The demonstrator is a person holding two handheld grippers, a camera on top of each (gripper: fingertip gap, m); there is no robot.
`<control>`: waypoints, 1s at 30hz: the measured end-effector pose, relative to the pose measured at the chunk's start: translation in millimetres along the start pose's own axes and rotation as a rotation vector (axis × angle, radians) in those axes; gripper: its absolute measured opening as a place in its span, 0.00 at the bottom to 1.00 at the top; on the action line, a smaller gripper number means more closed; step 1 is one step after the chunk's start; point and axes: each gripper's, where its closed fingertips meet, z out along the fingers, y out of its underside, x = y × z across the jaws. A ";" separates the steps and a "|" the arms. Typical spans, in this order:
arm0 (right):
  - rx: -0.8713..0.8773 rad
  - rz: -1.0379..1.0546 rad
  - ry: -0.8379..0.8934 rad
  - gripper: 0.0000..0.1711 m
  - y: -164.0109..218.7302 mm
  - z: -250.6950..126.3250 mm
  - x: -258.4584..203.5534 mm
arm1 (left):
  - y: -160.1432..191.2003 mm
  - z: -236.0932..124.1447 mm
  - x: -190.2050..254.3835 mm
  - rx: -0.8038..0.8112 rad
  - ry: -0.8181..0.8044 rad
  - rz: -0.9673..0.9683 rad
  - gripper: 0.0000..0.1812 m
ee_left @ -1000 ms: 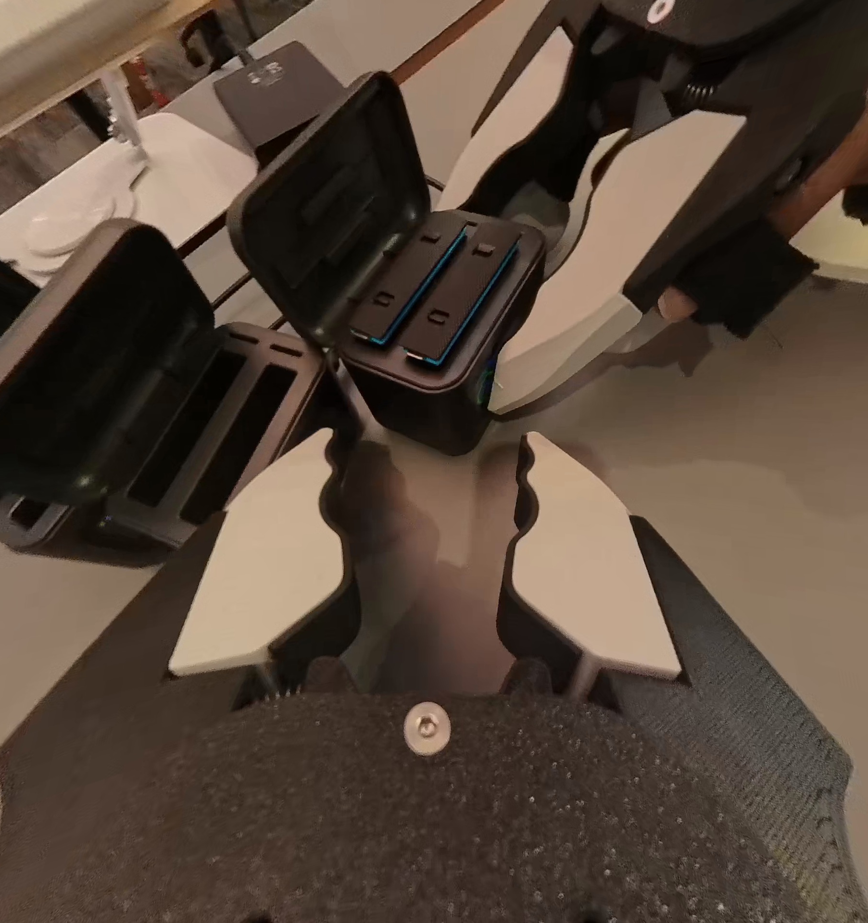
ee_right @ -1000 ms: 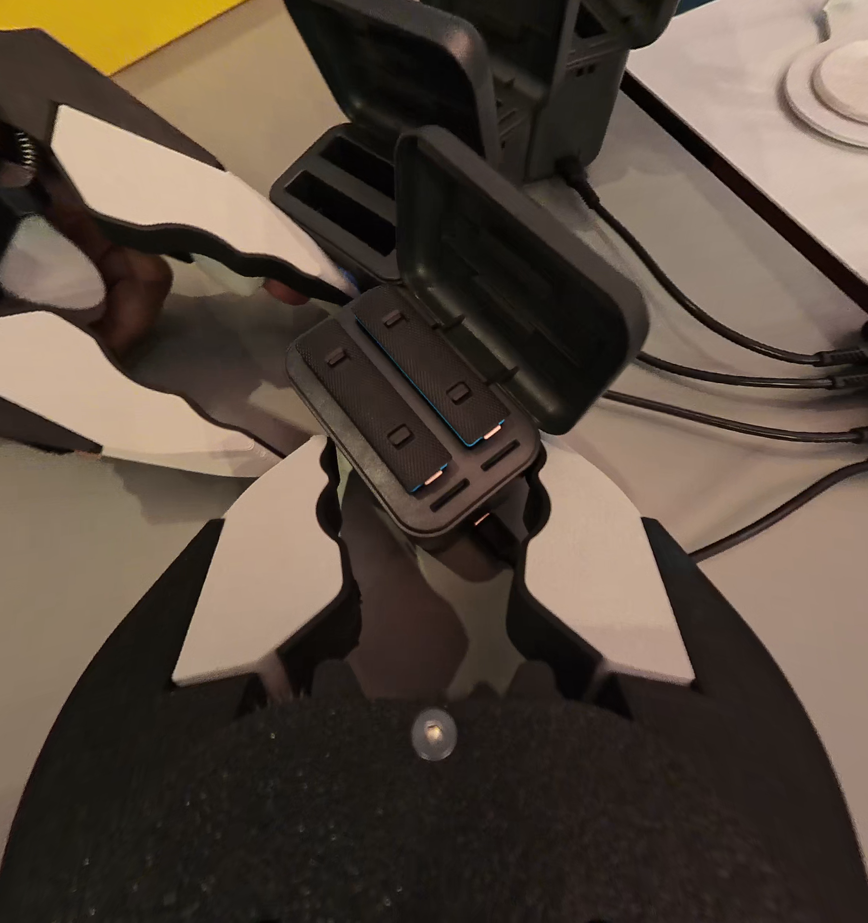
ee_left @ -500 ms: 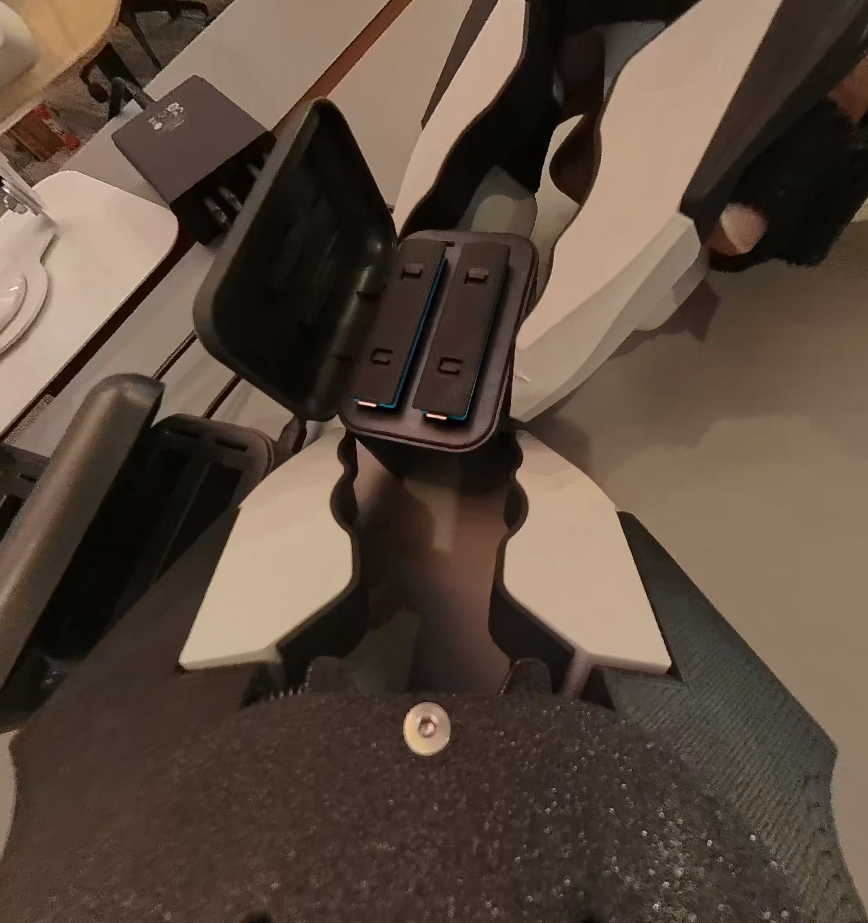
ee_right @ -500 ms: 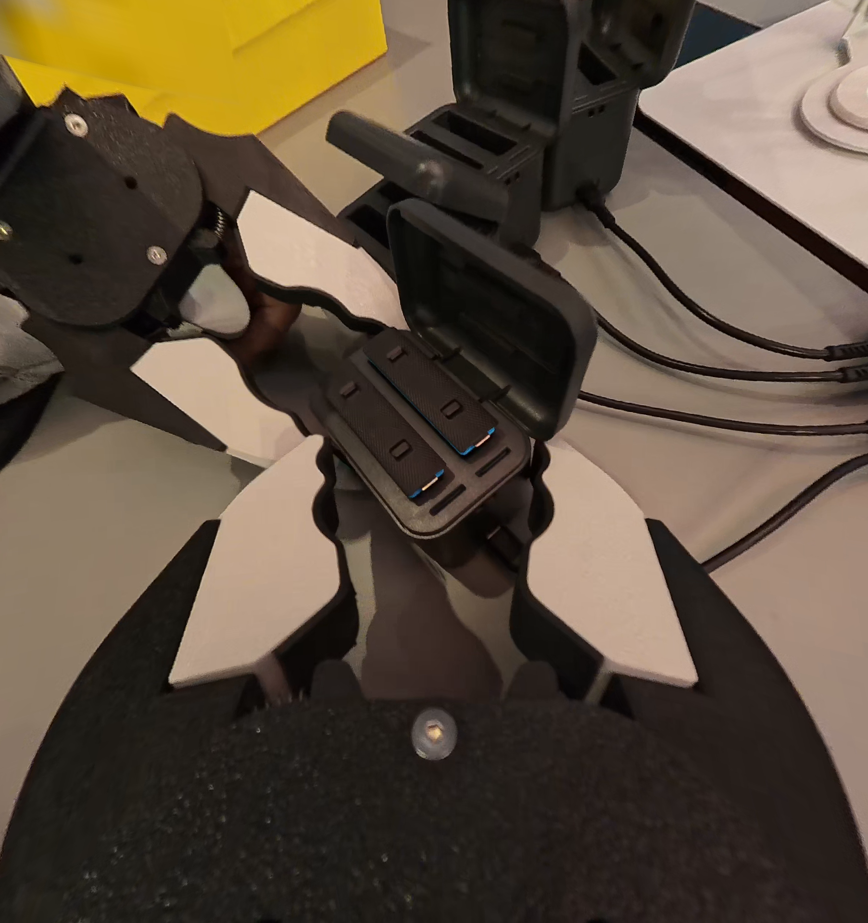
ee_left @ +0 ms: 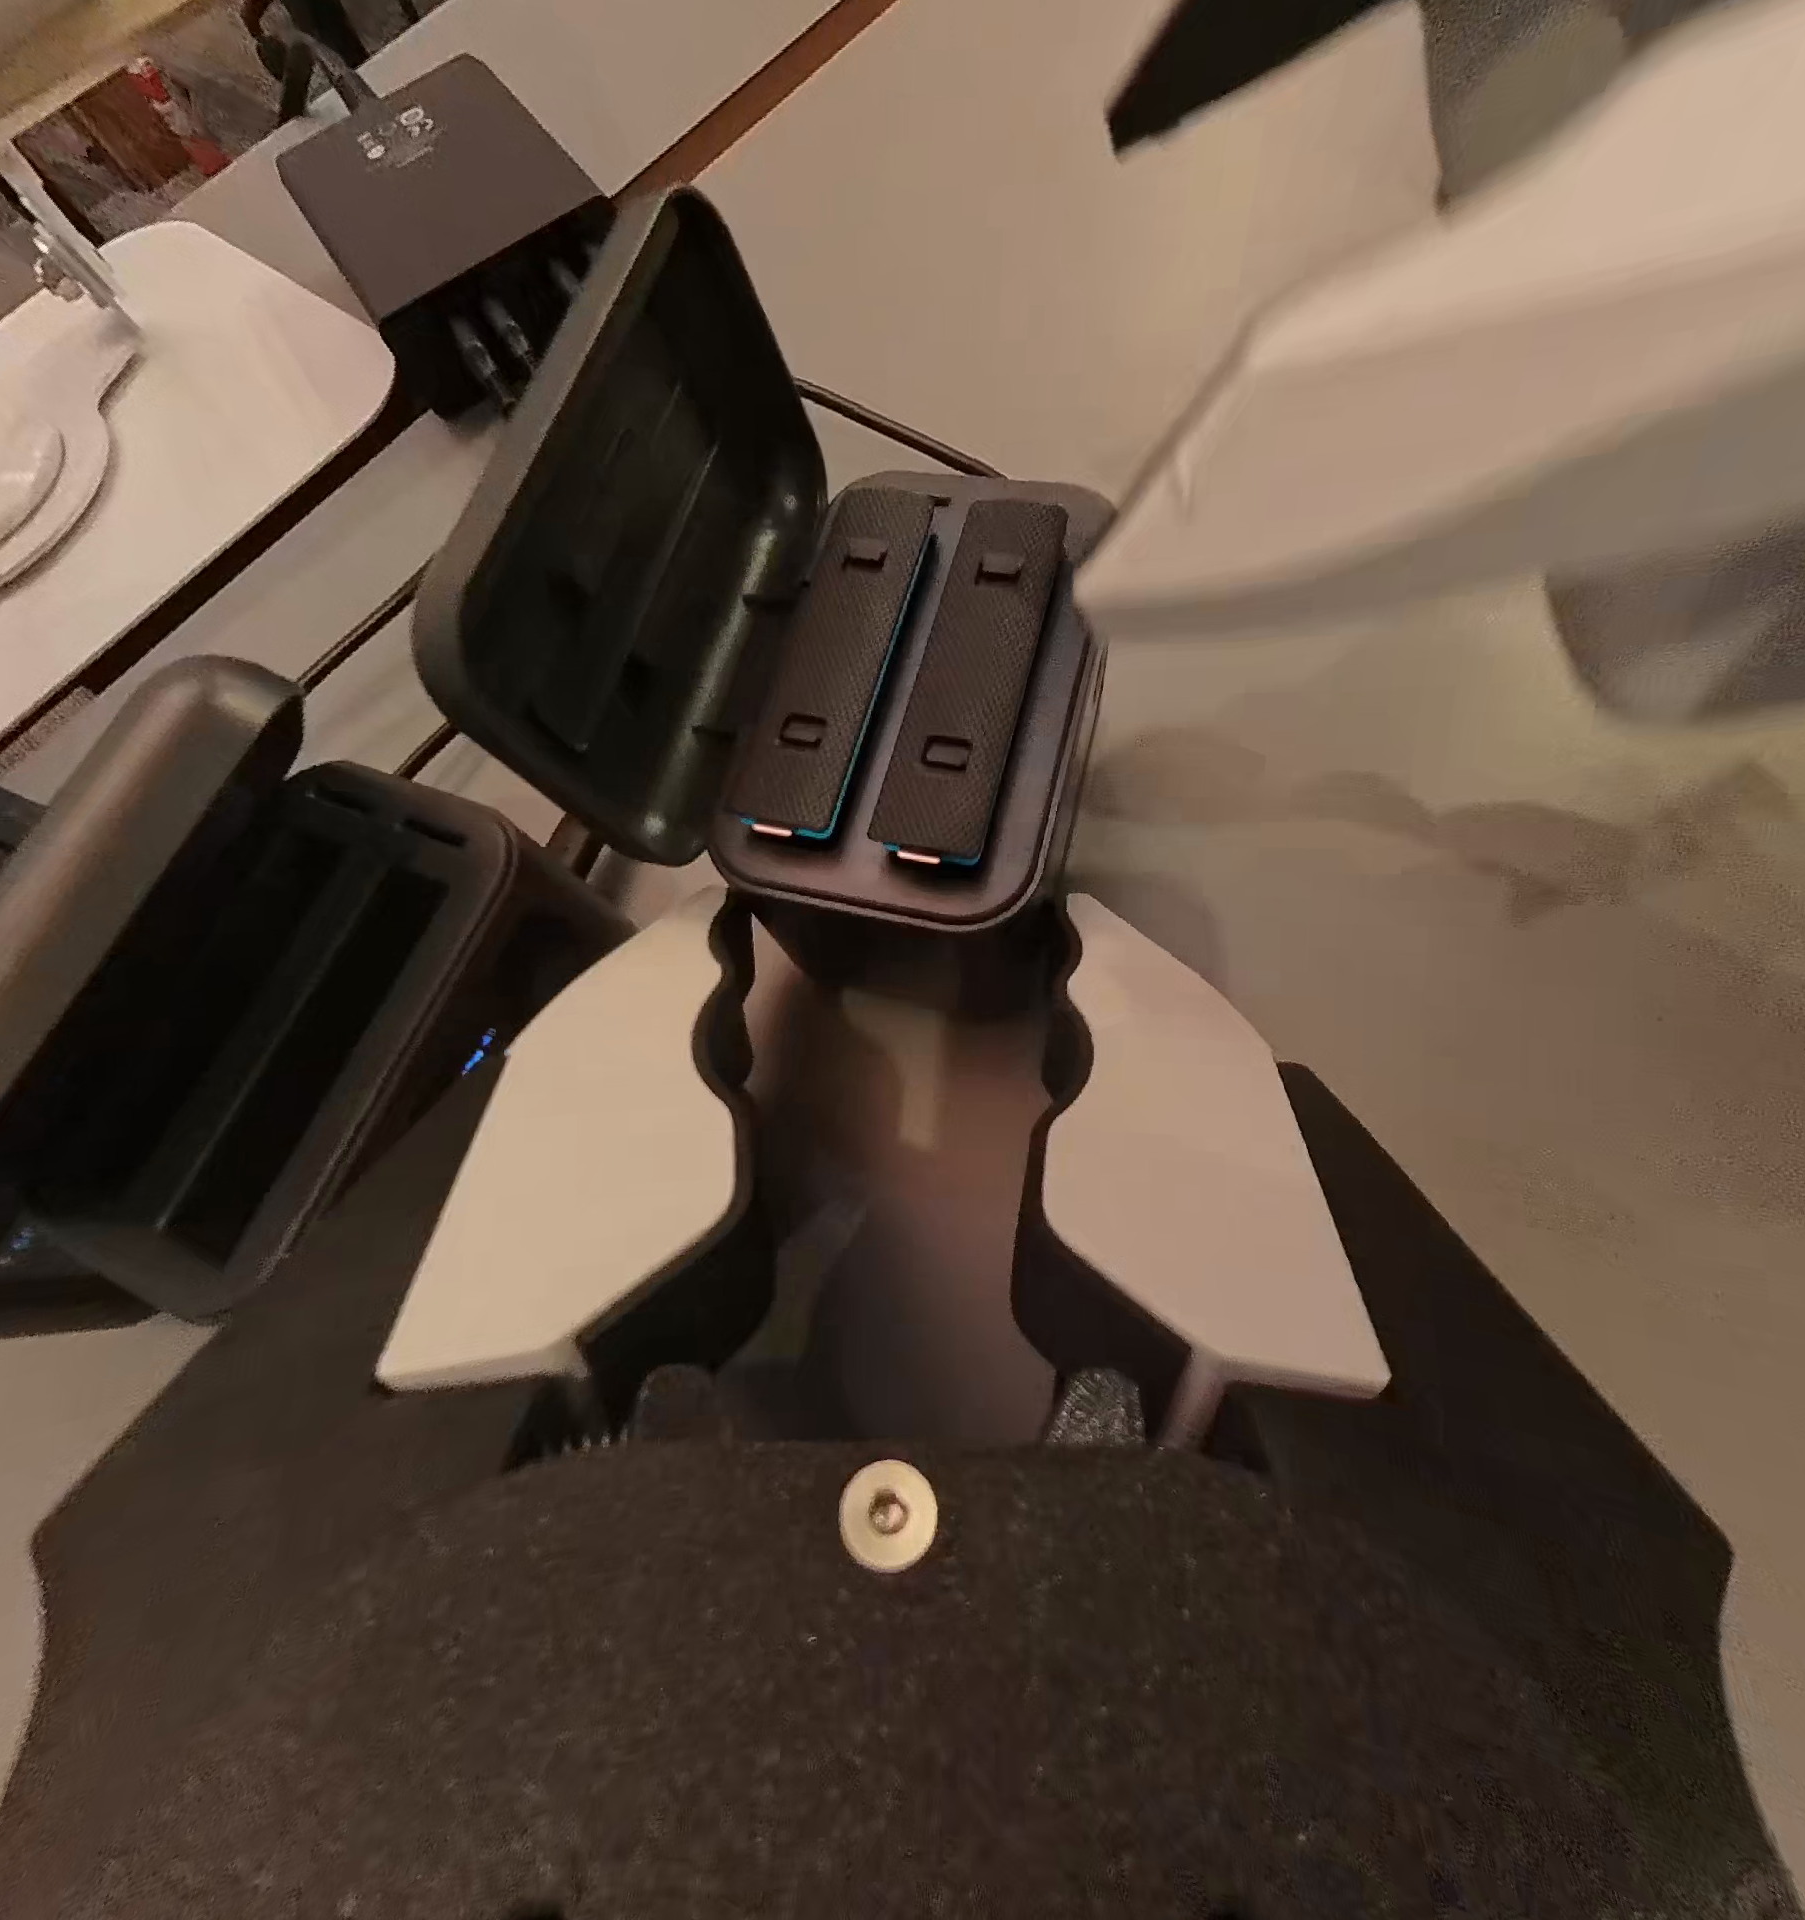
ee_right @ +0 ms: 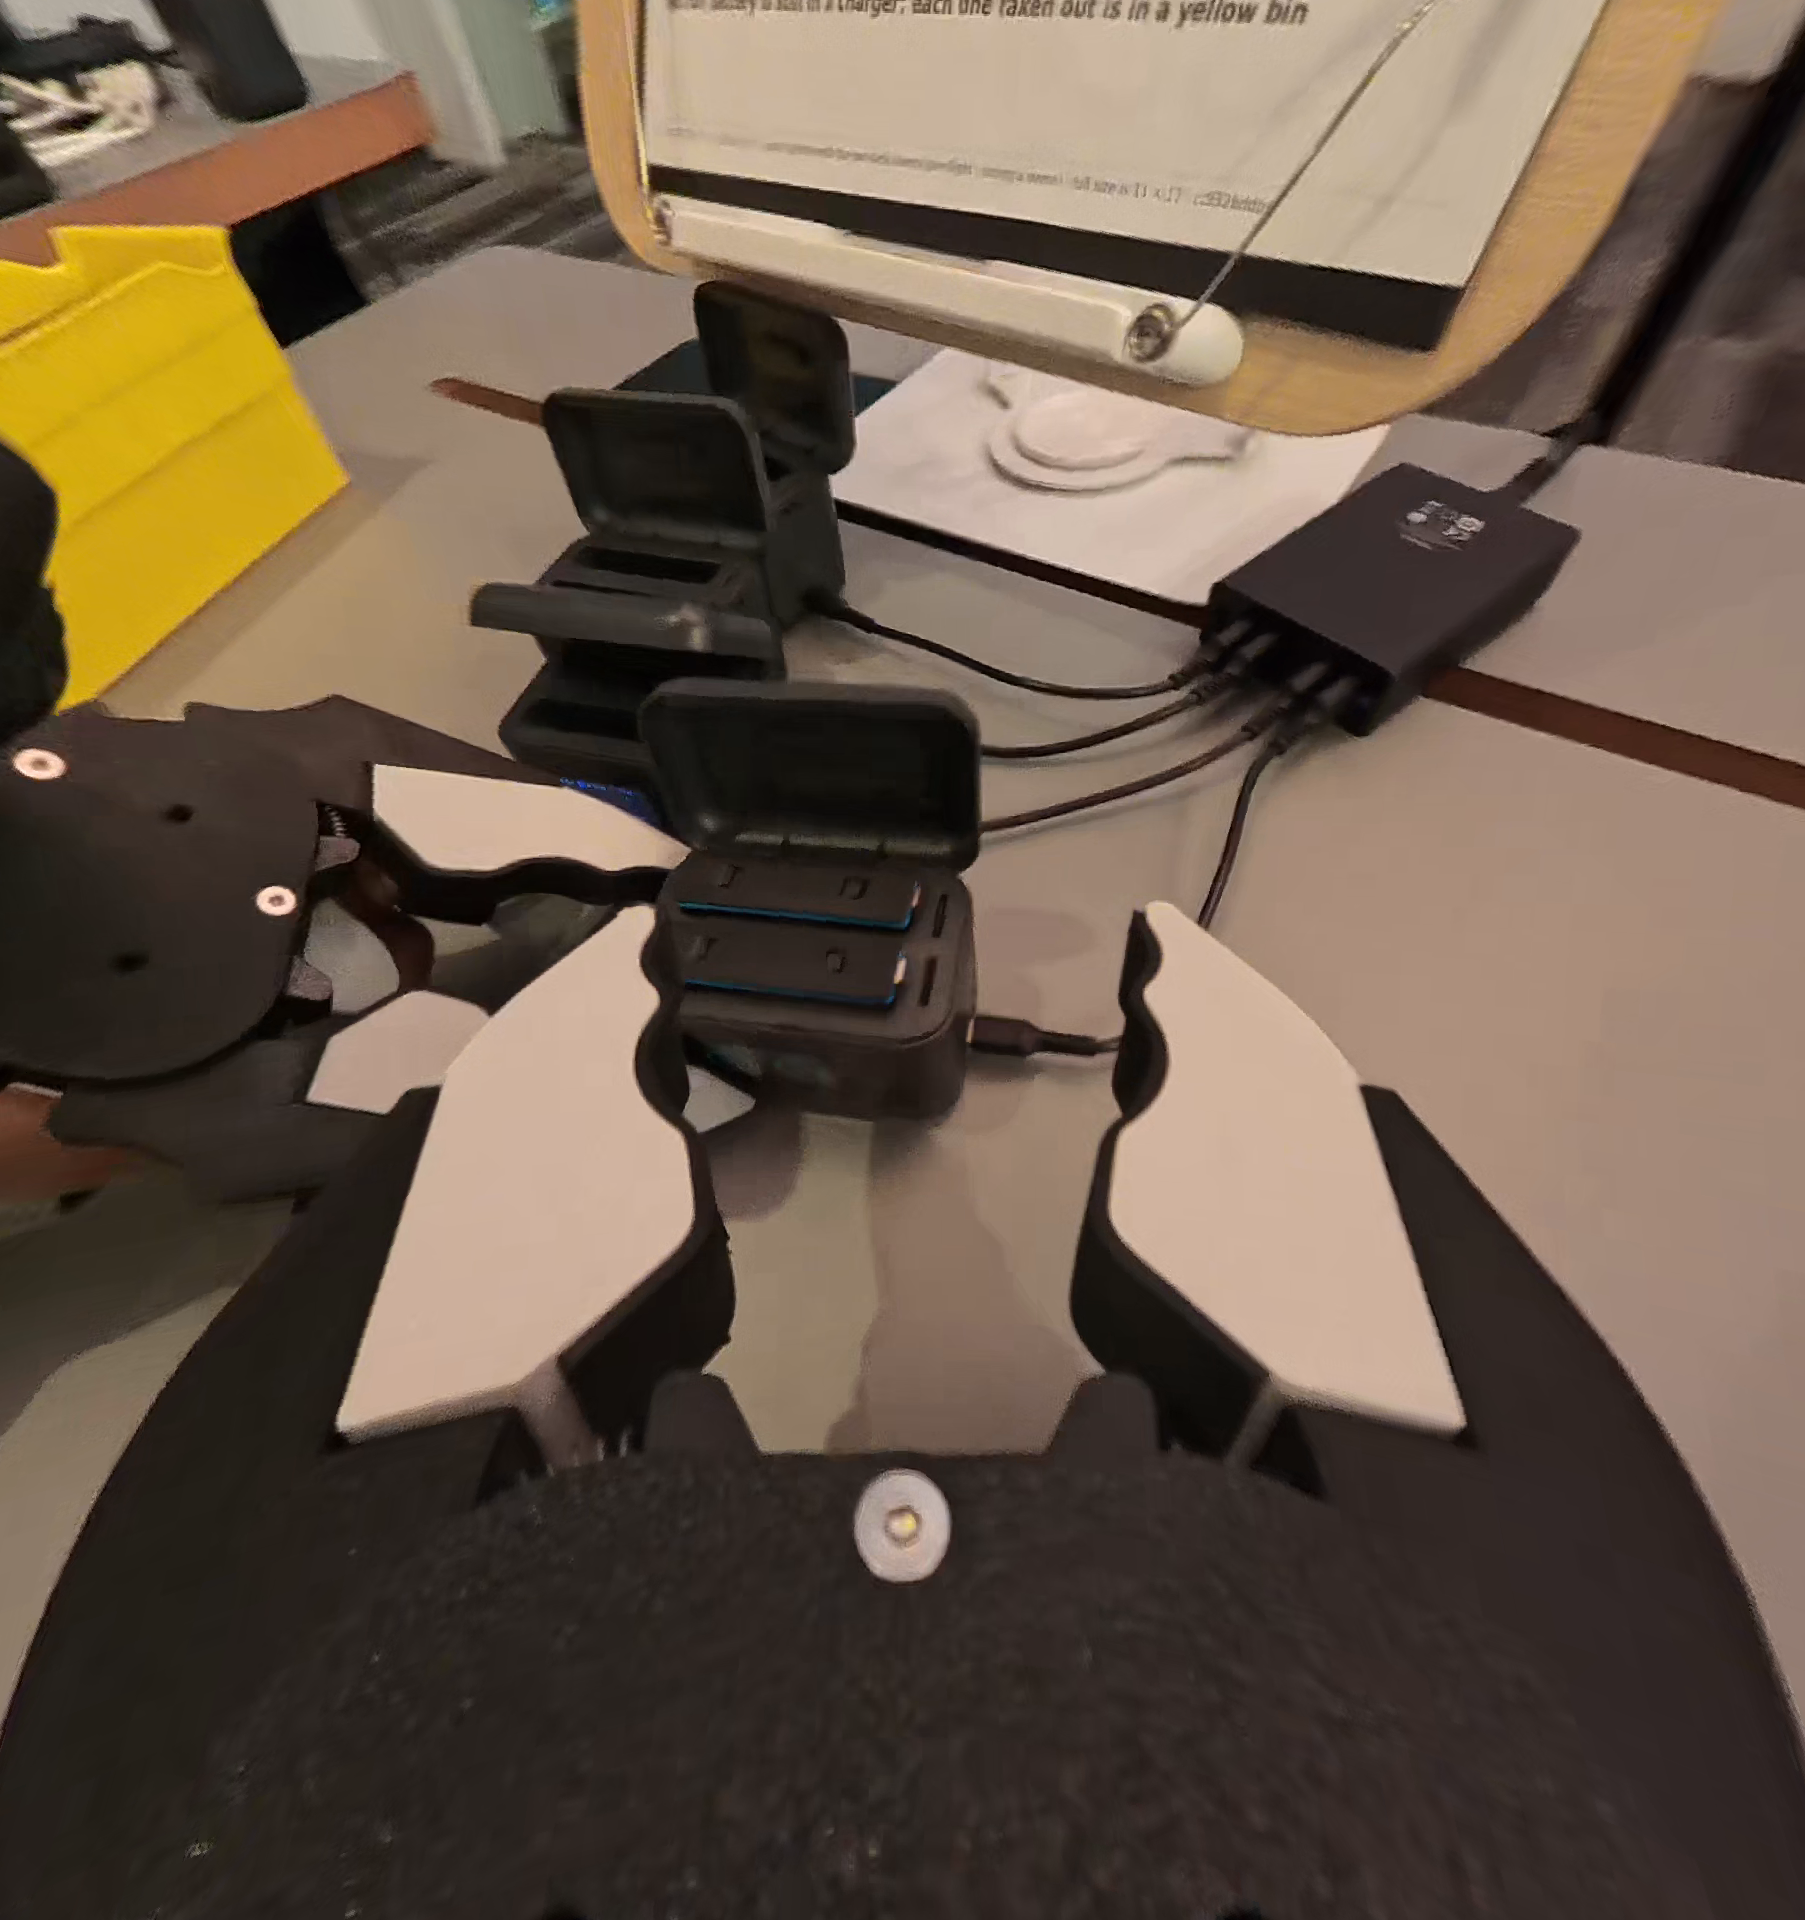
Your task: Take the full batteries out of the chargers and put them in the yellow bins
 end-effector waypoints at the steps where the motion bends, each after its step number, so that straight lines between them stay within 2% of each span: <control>1: 0.012 -0.005 0.042 0.47 5.2 0.0 -5.3 | 0.2 -0.3 0.5 -0.002 -0.003 -0.009 0.30; 7: -0.011 -0.053 0.120 0.43 24.2 20.6 -25.4 | 1.3 -1.0 1.9 -0.007 -0.005 -0.035 0.29; 14: 0.014 -0.072 0.124 0.35 22.0 25.7 -25.0 | 1.8 -0.5 2.6 -0.011 0.004 -0.050 0.29; 30: 0.091 -0.034 0.119 0.34 15.5 22.7 -22.0 | -0.3 -0.1 5.4 0.005 0.031 -0.074 0.28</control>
